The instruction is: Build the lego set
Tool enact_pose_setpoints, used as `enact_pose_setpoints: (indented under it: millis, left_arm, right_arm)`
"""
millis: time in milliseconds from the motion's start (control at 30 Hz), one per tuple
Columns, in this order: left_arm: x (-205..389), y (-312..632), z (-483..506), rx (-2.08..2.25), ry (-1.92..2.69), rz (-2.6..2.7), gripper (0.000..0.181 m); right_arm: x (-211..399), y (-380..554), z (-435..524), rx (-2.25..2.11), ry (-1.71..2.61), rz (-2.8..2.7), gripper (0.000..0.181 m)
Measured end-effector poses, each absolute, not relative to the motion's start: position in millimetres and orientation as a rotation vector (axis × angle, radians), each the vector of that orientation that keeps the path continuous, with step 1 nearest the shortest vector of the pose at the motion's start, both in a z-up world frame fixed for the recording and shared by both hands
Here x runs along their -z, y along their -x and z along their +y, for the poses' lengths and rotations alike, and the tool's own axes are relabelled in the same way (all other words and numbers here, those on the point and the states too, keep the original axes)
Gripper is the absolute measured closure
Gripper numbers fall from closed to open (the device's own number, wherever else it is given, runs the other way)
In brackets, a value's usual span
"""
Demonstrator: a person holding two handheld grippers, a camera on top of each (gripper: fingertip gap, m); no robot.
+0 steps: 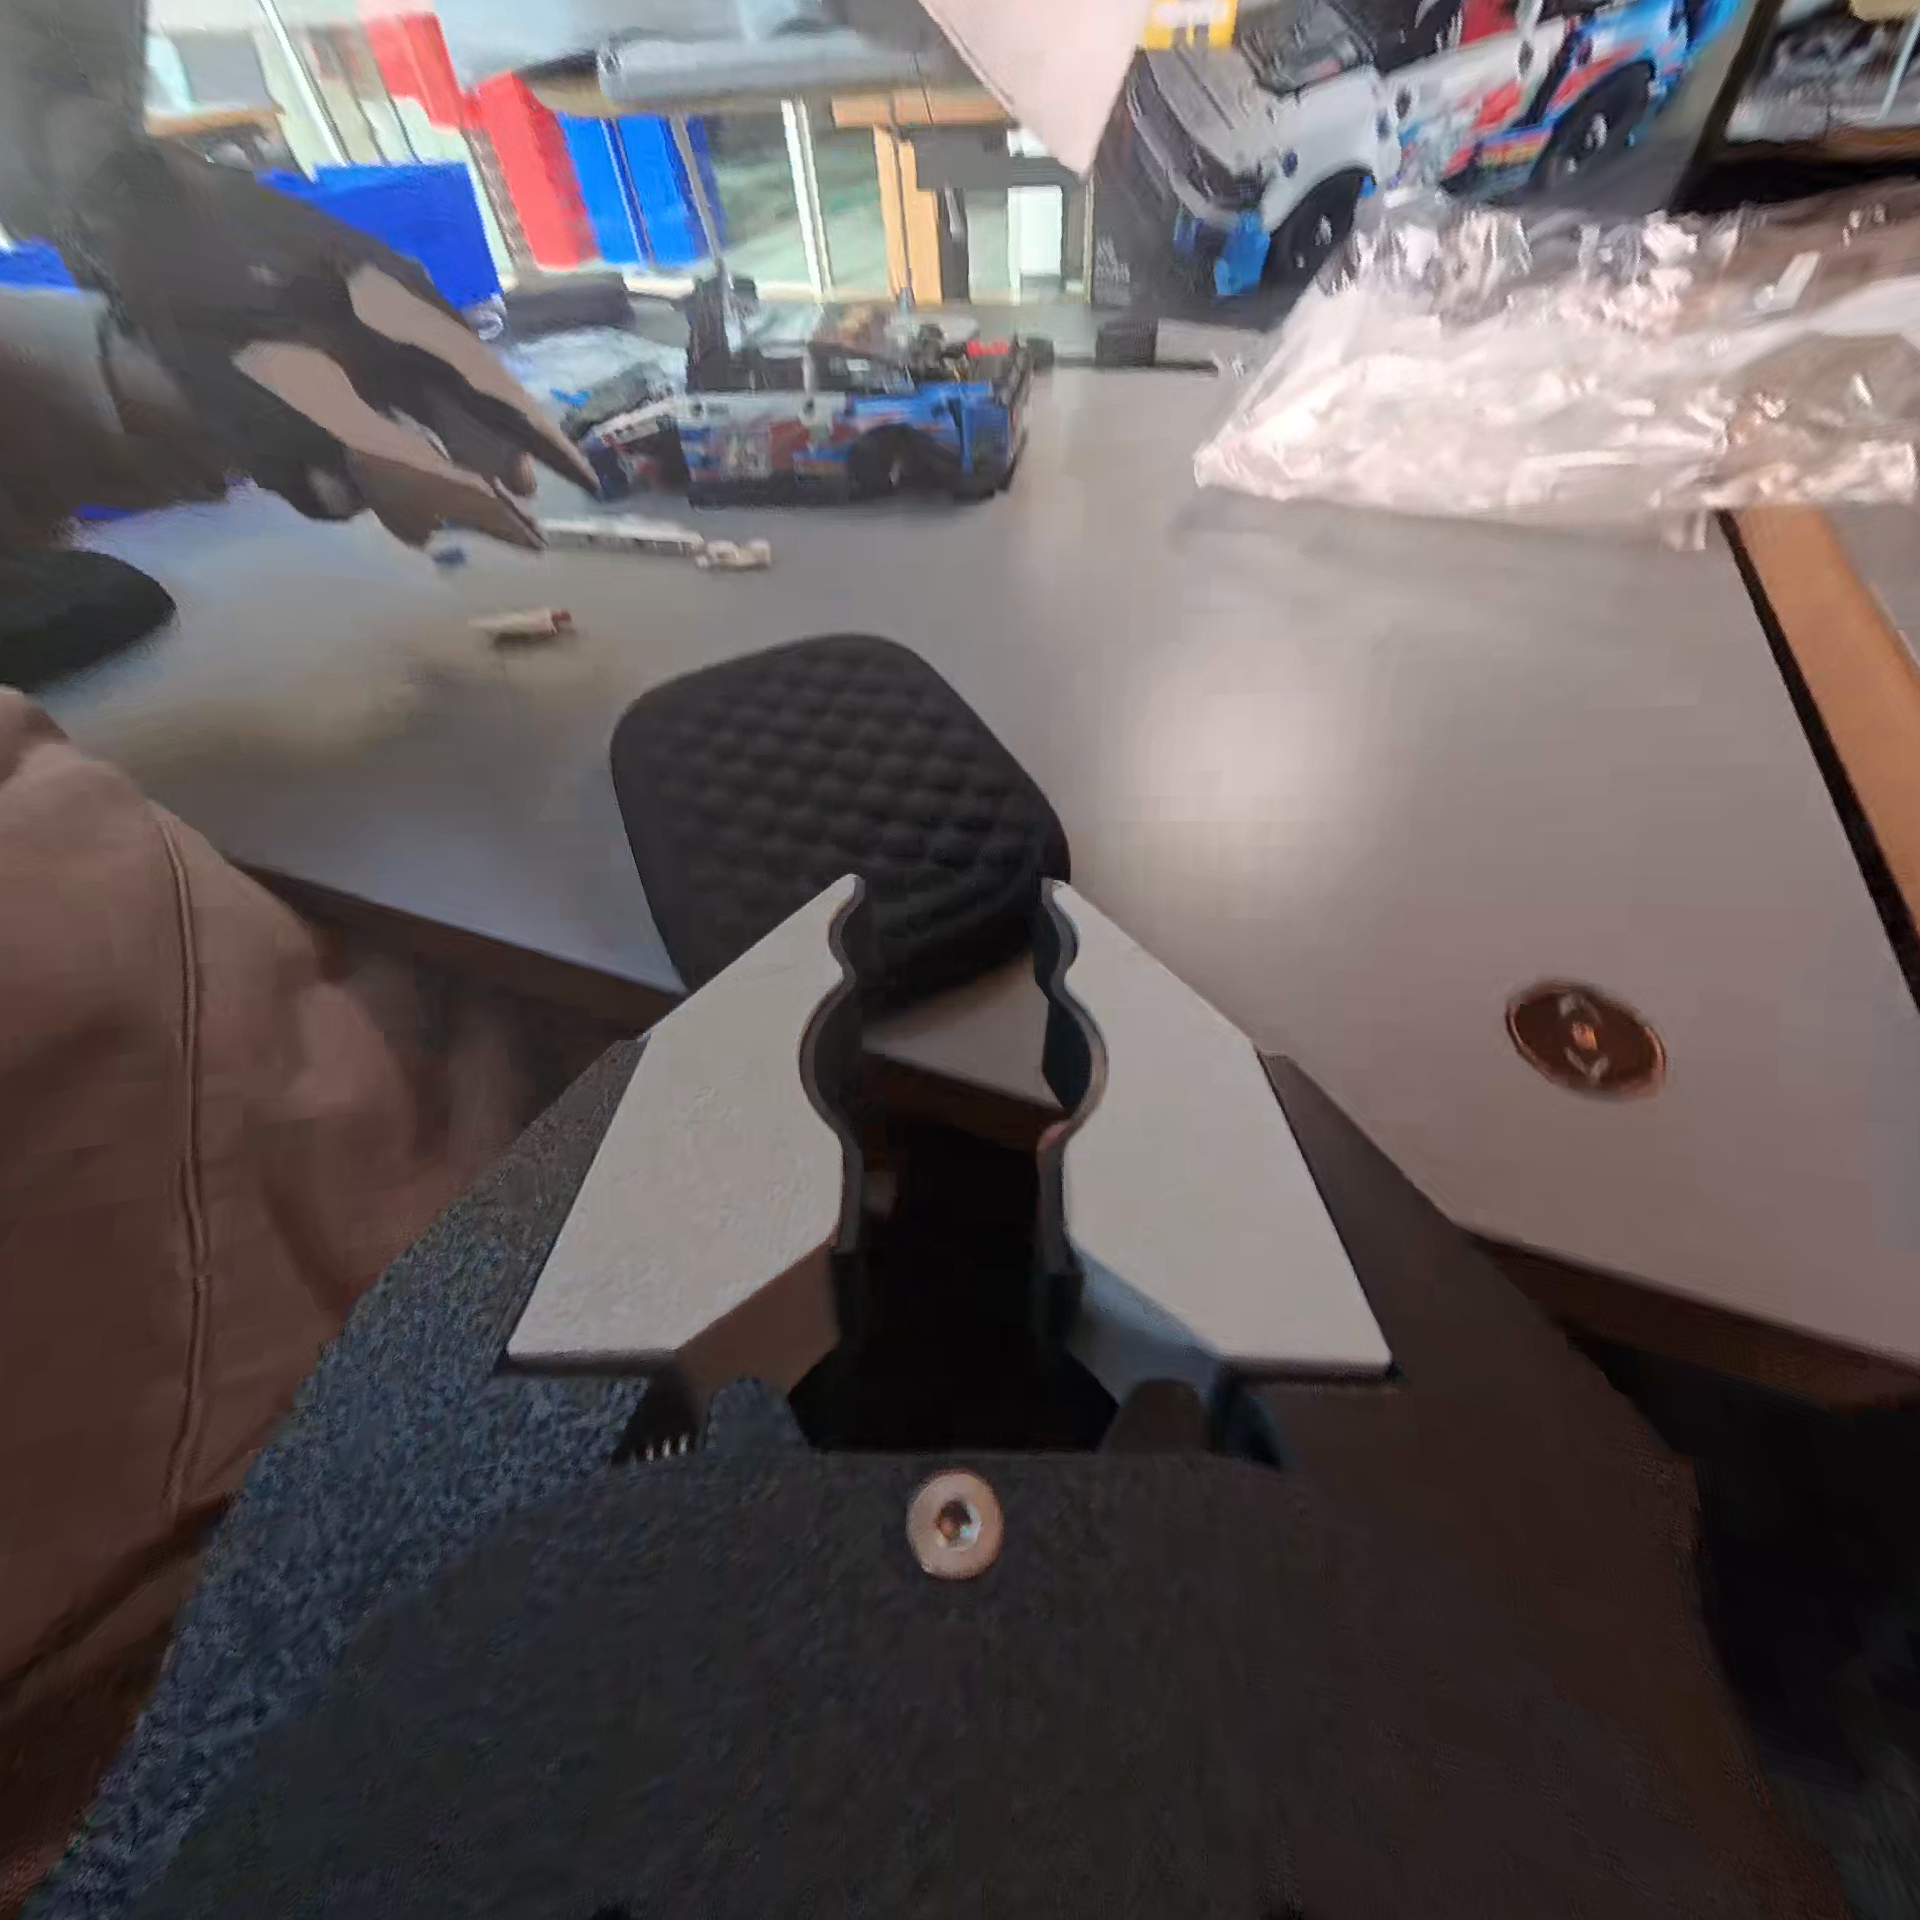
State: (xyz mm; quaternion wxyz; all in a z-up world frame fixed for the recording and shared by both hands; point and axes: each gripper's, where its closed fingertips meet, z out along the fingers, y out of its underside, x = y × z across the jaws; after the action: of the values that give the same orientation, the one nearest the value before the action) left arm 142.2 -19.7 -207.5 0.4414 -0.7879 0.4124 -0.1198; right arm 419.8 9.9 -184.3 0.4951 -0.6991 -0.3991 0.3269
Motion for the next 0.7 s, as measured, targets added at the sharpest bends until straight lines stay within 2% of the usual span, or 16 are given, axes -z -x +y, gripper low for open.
enact_pose_setpoints:
  millis: [33, 233, 533, 700]
  left_arm:
    - [198, -154, -19, 0.353, 1.920, 1.021, 0.149]
    - [161, -217, -22, 0.611, 1.749, 1.113, 0.146]
    - [181, -232, -44, 0.640, 1.768, 1.121, 0.145]
    - [196, -238, -59, 0.599, 1.847, 1.093, 0.146]
  right_arm:
    - [194, -433, 3, -0.770, 1.738, -0.967, 0.152]
    - [246, -489, -47, -0.634, 1.968, -1.010, 0.149]
    - [261, -569, -93, -0.481, 2.049, -0.824, 0.148]
    - [304, -581, -91, -0.528, 2.043, -0.727, 0.150]
